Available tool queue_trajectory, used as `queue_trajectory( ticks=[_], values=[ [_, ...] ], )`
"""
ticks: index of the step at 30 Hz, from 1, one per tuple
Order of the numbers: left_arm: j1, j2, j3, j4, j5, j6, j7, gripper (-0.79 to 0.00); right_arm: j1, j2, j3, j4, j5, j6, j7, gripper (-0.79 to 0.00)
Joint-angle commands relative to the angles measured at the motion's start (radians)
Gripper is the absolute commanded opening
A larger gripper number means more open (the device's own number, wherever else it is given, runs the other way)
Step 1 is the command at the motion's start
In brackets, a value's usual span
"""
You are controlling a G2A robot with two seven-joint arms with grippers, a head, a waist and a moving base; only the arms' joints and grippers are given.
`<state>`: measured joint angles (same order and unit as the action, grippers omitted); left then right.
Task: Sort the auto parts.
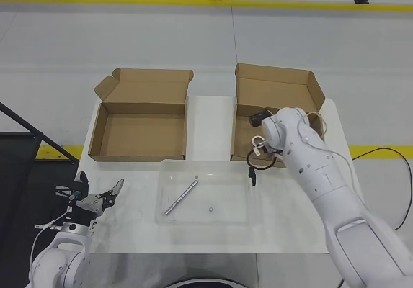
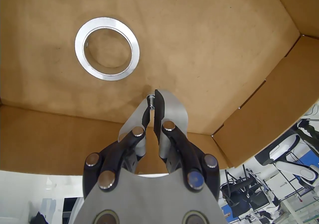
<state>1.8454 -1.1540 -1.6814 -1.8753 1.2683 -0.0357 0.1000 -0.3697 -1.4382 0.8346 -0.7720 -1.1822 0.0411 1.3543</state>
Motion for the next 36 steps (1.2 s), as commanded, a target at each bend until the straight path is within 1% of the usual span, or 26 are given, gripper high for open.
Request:
queue_trajectory(
  ticks=[1, 4, 6, 8, 10, 13, 15, 18, 20, 22, 24, 28, 31, 34, 35, 36],
  values=[
    [0.000, 0.000, 0.000, 0.000, 0.000, 0.000, 0.000, 0.000, 0.006, -0.006, -0.004, 0.017, 0.004, -0.003, -0.007, -0.785],
    [0.000, 0.000, 0.000, 0.000, 0.000, 0.000, 0.000, 0.000, 0.014, -0.014, -0.009, 0.037, 0.008, -0.004, -0.015, -0.767],
    [0.000, 0.000, 0.000, 0.000, 0.000, 0.000, 0.000, 0.000, 0.018, -0.018, -0.011, 0.047, 0.012, -0.005, -0.020, -0.739],
    [0.000, 0.000, 0.000, 0.000, 0.000, 0.000, 0.000, 0.000, 0.023, -0.022, -0.013, 0.055, 0.013, -0.007, -0.022, -0.674],
    [0.000, 0.000, 0.000, 0.000, 0.000, 0.000, 0.000, 0.000, 0.027, -0.025, -0.015, 0.061, 0.012, -0.008, -0.021, -0.674],
    [0.000, 0.000, 0.000, 0.000, 0.000, 0.000, 0.000, 0.000, 0.033, -0.029, -0.016, 0.065, 0.007, -0.007, -0.016, -0.625],
    [0.000, 0.000, 0.000, 0.000, 0.000, 0.000, 0.000, 0.000, 0.036, -0.030, -0.017, 0.059, 0.000, -0.006, -0.008, -0.588],
    [0.000, 0.000, 0.000, 0.000, 0.000, 0.000, 0.000, 0.000, 0.039, -0.029, -0.012, 0.038, -0.015, 0.002, 0.005, -0.554],
    [0.000, 0.000, 0.000, 0.000, 0.000, 0.000, 0.000, 0.000, 0.038, -0.025, -0.006, 0.007, -0.028, 0.009, 0.018, -0.505],
    [0.000, 0.000, 0.000, 0.000, 0.000, 0.000, 0.000, 0.000, 0.033, -0.019, 0.008, -0.038, -0.039, 0.016, 0.035, -0.474],
    [0.000, 0.000, 0.000, 0.000, 0.000, 0.000, 0.000, 0.000, 0.022, -0.009, 0.024, -0.098, -0.055, 0.018, 0.061, -0.422],
    [0.000, 0.000, 0.000, 0.000, 0.000, 0.000, 0.000, 0.000, -0.029, 0.017, 0.087, -0.250, -0.062, 0.005, 0.092, -0.388],
    [0.000, 0.000, 0.000, 0.000, 0.000, 0.000, 0.000, 0.000, -0.091, 0.040, 0.150, -0.388, -0.051, -0.017, 0.102, -0.354],
    [0.000, 0.000, 0.000, 0.000, 0.000, 0.000, 0.000, 0.000, -0.175, 0.062, 0.220, -0.553, -0.015, -0.064, 0.105, -0.320],
    [0.000, 0.000, 0.000, 0.000, 0.000, 0.000, 0.000, 0.000, -0.205, 0.069, 0.240, -0.612, -0.001, -0.079, 0.109, -0.299],
    [0.000, 0.000, 0.000, 0.000, 0.000, 0.000, 0.000, 0.000, -0.236, 0.074, 0.257, -0.671, 0.015, -0.096, 0.114, -0.259]
  ],
)
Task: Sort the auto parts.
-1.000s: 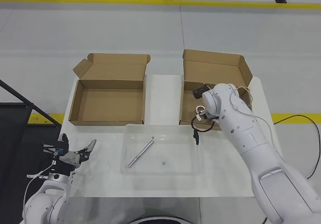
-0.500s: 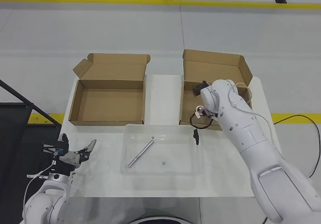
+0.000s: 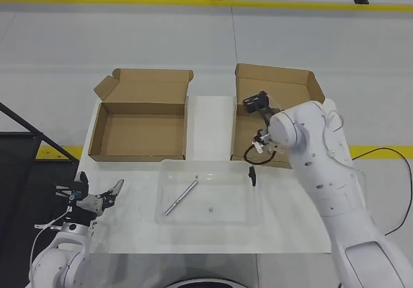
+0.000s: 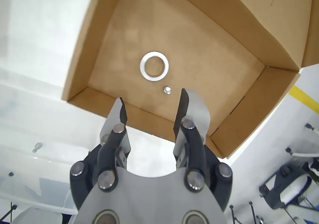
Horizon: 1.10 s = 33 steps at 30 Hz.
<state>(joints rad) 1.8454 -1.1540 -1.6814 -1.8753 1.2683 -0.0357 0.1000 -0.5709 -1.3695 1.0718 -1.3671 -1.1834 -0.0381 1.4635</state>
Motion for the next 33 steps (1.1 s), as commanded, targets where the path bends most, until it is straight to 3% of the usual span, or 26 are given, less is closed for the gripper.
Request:
queue_trajectory(
  ticks=[1, 5, 13, 15, 26, 33],
  values=[
    [0.000, 0.000, 0.000, 0.000, 0.000, 0.000, 0.000, 0.000, -0.065, 0.010, 0.033, -0.133, 0.032, -0.032, 0.010, -0.234],
    [0.000, 0.000, 0.000, 0.000, 0.000, 0.000, 0.000, 0.000, -0.162, 0.024, 0.057, -0.321, 0.085, -0.091, 0.035, -0.148],
    [0.000, 0.000, 0.000, 0.000, 0.000, 0.000, 0.000, 0.000, -0.270, 0.034, 0.033, -0.515, 0.188, -0.175, 0.028, -0.114],
    [0.000, 0.000, 0.000, 0.000, 0.000, 0.000, 0.000, 0.000, -0.286, 0.037, 0.017, -0.542, 0.199, -0.200, 0.032, 0.000],
    [0.000, 0.000, 0.000, 0.000, 0.000, 0.000, 0.000, 0.000, -0.293, 0.038, 0.012, -0.551, 0.193, -0.205, 0.020, 0.000],
    [0.000, 0.000, 0.000, 0.000, 0.000, 0.000, 0.000, 0.000, -0.345, 0.048, -0.047, -0.556, 0.182, -0.334, -0.049, 0.000]
  ],
)
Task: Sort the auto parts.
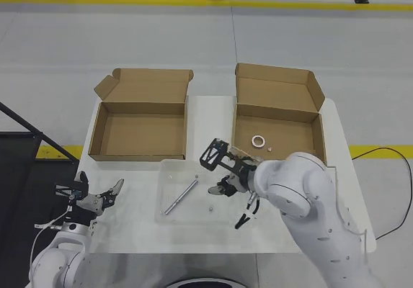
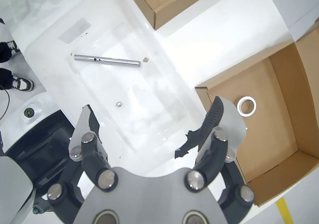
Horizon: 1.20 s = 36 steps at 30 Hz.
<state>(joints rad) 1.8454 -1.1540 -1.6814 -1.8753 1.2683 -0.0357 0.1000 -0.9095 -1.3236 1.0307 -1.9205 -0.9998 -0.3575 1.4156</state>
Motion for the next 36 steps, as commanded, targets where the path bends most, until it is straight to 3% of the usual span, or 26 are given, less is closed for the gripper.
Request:
queue_trajectory(
  ticks=[1, 9, 22, 25, 36],
  values=[
    [0.000, 0.000, 0.000, 0.000, 0.000, 0.000, 0.000, 0.000, -0.013, 0.003, -0.014, -0.006, -0.001, -0.026, -0.003, 0.000],
    [0.000, 0.000, 0.000, 0.000, 0.000, 0.000, 0.000, 0.000, -0.009, 0.012, -0.100, 0.052, -0.004, -0.059, -0.012, 0.000],
    [0.000, 0.000, 0.000, 0.000, 0.000, 0.000, 0.000, 0.000, 0.098, 0.032, -0.236, 0.199, 0.093, -0.057, -0.010, -0.280],
    [0.000, 0.000, 0.000, 0.000, 0.000, 0.000, 0.000, 0.000, 0.121, 0.038, -0.266, 0.230, 0.118, -0.057, -0.010, -0.379],
    [0.000, 0.000, 0.000, 0.000, 0.000, 0.000, 0.000, 0.000, 0.177, 0.045, -0.350, 0.332, 0.190, -0.055, -0.008, -0.431]
  ],
)
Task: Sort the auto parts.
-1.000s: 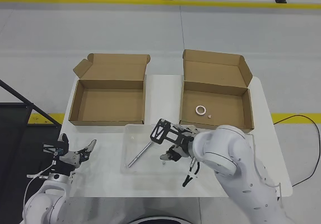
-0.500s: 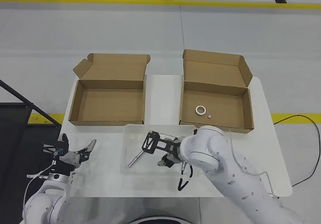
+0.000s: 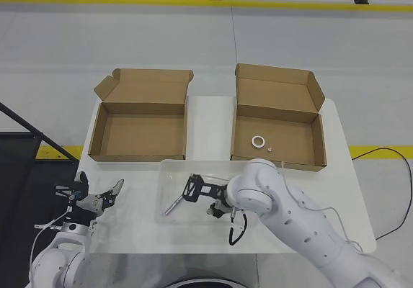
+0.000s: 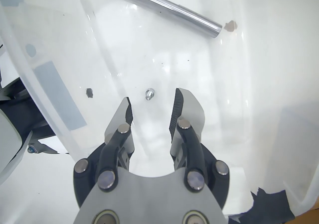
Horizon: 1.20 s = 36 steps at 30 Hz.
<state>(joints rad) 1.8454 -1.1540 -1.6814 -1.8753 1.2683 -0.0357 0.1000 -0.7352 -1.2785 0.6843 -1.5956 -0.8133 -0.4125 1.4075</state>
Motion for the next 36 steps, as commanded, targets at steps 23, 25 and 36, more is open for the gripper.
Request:
queue_trajectory(
  ticks=[23, 25, 36],
  values=[
    [0.000, 0.000, 0.000, 0.000, 0.000, 0.000, 0.000, 0.000, 0.023, -0.007, -0.045, 0.061, 0.033, -0.013, -0.043, -0.785],
    [0.000, 0.000, 0.000, 0.000, 0.000, 0.000, 0.000, 0.000, 0.026, -0.005, -0.039, 0.055, 0.030, -0.012, -0.043, -0.785],
    [0.000, 0.000, 0.000, 0.000, 0.000, 0.000, 0.000, 0.000, 0.019, 0.007, -0.021, 0.015, 0.028, -0.016, -0.022, -0.659]
  ],
)
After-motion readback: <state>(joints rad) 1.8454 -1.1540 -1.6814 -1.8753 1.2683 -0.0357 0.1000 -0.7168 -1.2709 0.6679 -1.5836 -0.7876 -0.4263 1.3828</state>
